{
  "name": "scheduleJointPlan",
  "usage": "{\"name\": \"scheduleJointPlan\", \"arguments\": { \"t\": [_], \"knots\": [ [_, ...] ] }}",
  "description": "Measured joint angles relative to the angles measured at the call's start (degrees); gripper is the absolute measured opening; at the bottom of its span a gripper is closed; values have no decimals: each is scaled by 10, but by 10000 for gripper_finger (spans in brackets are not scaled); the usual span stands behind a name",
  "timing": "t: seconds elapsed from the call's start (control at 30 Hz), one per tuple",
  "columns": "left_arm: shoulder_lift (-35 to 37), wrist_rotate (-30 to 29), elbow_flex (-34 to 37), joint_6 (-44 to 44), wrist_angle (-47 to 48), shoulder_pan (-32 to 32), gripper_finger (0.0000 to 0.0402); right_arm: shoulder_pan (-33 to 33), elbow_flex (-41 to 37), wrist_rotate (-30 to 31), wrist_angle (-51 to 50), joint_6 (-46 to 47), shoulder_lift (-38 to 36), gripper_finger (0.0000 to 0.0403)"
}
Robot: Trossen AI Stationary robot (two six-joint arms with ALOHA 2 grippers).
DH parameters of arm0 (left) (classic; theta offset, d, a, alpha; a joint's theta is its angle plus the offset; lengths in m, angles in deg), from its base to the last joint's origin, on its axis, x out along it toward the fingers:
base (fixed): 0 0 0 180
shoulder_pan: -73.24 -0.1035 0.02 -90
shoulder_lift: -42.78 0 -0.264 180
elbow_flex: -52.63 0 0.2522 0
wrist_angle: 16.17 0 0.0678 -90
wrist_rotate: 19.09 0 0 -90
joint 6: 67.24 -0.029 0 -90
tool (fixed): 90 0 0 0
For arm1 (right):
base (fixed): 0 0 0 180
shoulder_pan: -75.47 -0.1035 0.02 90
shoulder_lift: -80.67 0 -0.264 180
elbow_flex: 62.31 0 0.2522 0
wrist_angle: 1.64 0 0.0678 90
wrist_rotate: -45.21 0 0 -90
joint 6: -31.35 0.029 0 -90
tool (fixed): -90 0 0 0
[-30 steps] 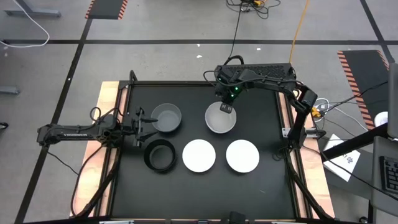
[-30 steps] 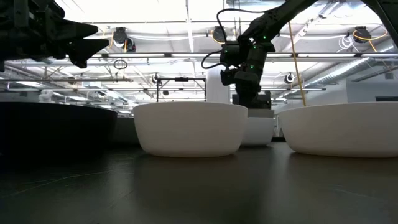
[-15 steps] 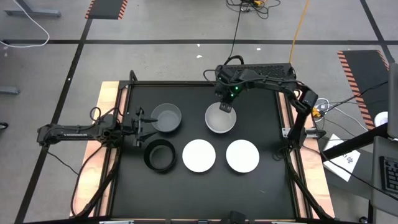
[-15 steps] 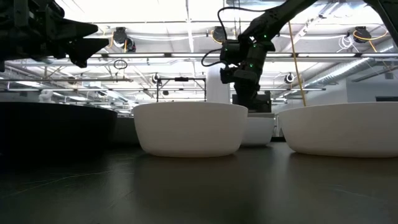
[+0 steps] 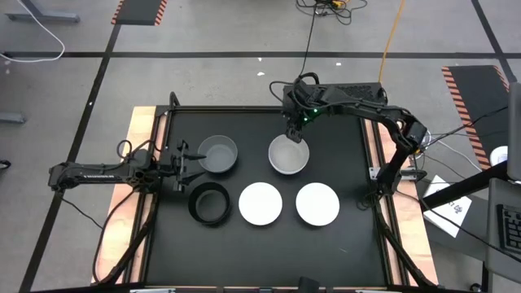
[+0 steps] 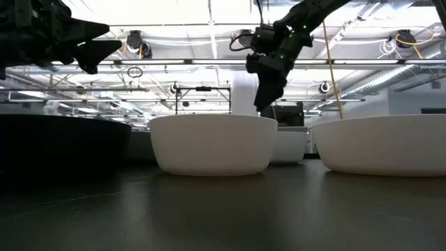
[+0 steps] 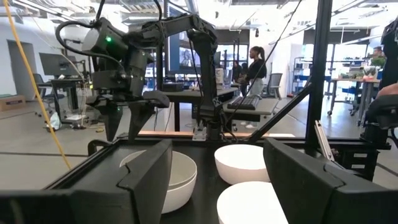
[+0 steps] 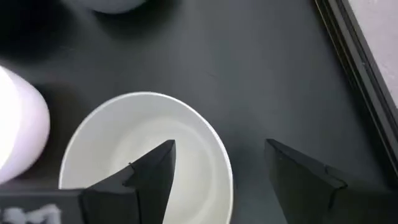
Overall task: Nest bowls inside each other
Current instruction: Stack the grey bowl on top of the light grey bowl
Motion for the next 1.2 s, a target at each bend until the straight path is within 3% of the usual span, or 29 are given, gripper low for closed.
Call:
{"name": "scheduleJointPlan", "arguments": {
  "t": [0.23,0.4,0.53,0.7,0.9,1.07,1.2],
  "knots": [
    [0,0,0,0,0,0,255,-3,0,-107,4,4,-8,231],
    [0,0,0,0,-1,0,255,-17,0,-118,11,-18,-45,210],
    [0,0,0,0,-1,0,255,-33,0,-116,11,-41,-102,153],
    [0,0,0,11,-1,0,255,-49,-25,-118,33,-48,-177,26],
    [0,0,0,10,-1,0,255,-57,-181,-118,206,15,-269,3],
    [0,0,0,9,-2,0,255,-52,-349,-181,415,101,-353,0],
    [0,0,0,8,-2,0,255,-51,-445,-190,489,140,-414,0]
  ]
}}
